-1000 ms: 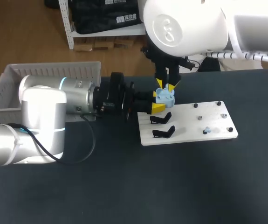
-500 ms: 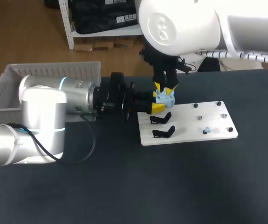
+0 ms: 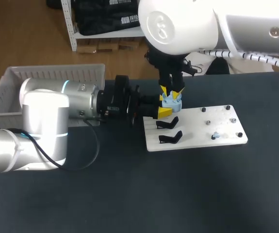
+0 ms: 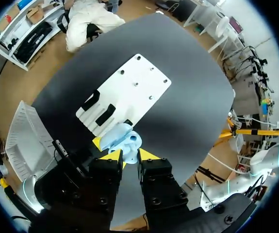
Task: Pick up each earbud case from the left stands, insert the matching earbuds, close the lid, and place the case in the box.
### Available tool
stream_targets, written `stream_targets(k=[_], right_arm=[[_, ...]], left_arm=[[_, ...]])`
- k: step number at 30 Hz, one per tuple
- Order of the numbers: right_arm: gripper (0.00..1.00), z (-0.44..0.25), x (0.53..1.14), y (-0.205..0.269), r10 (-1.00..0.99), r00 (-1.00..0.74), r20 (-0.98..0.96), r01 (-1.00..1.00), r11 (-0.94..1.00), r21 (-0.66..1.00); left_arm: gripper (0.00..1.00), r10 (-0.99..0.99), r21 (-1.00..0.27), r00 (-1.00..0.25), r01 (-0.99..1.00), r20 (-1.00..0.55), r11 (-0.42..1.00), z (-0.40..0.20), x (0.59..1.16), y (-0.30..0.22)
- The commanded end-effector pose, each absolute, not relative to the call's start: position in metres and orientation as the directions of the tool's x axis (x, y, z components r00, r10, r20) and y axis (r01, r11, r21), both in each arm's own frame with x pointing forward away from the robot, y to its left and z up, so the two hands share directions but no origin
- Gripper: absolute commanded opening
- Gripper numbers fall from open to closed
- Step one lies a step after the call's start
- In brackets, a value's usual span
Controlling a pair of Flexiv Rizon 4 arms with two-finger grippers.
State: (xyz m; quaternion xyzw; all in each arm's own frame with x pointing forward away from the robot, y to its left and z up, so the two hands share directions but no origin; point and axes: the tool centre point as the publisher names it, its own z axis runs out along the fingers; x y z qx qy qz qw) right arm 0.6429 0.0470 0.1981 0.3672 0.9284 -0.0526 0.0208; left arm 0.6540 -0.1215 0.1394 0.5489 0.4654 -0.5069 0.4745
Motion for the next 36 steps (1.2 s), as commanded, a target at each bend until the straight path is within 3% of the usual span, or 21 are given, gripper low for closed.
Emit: stream_targets(k=[1, 36], right_arm=[[0.0, 0.197, 0.643, 0.047, 0.681, -0.728, -0.076, 0.686, 0.723, -0.087], [0.0, 0.186, 0.644, 0.04, 0.691, -0.718, -0.079, 0.696, 0.711, -0.105]], left_arm=[[0.0, 0.026, 0.052, 0.056, 0.992, -0.998, -0.112, 0.139, 0.653, -0.121], [0.0, 0.026, 0.052, 0.056, 0.992, -0.998, -0.112, 0.139, 0.653, -0.121]])
